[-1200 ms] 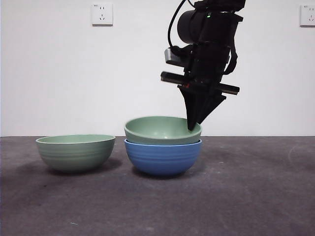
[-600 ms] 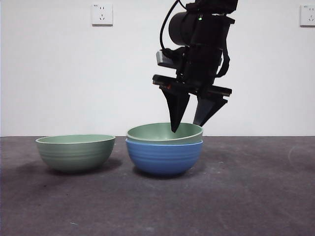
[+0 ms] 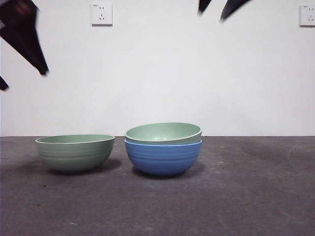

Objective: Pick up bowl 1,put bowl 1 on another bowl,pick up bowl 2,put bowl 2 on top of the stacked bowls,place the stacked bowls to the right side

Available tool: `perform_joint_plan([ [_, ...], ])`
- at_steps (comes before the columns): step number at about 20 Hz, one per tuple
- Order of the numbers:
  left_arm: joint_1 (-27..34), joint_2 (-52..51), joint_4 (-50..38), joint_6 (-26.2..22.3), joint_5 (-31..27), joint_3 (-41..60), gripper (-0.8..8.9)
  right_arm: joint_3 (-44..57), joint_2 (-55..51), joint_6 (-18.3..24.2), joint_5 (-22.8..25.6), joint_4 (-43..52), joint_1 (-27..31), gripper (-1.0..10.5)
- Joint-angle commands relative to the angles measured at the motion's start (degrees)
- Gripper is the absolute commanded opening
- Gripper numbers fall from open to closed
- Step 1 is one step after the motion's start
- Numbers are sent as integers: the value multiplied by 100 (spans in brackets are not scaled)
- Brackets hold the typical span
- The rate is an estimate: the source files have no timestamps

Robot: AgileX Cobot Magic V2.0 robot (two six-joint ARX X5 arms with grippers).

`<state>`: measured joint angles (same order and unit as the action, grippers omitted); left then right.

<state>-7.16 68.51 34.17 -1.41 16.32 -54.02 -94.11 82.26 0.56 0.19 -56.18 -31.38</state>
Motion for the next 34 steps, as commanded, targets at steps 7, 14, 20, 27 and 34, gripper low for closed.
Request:
perform_joint_plan([
  [7,-188,2155,-654,149,-754,-595,529,-4,-1545,-328,15,-664,7,262],
  [14,-188,2520,-798,162,-708,-671,80,-4,-1919,-361,-7,-1073,7,261],
  [20,-188,2522,-713,162,-702,-671,-8,-4,-1961,-374,-13,-1303,7,261],
  [27,-186,2518,-748,192,-713,-704,-8,-4,-2153,-372,-15,-1327,7,257],
  [34,-369,2046,426,247,-684,-1939,-7,-4,-2153,-350,-13,-1353,7,257],
])
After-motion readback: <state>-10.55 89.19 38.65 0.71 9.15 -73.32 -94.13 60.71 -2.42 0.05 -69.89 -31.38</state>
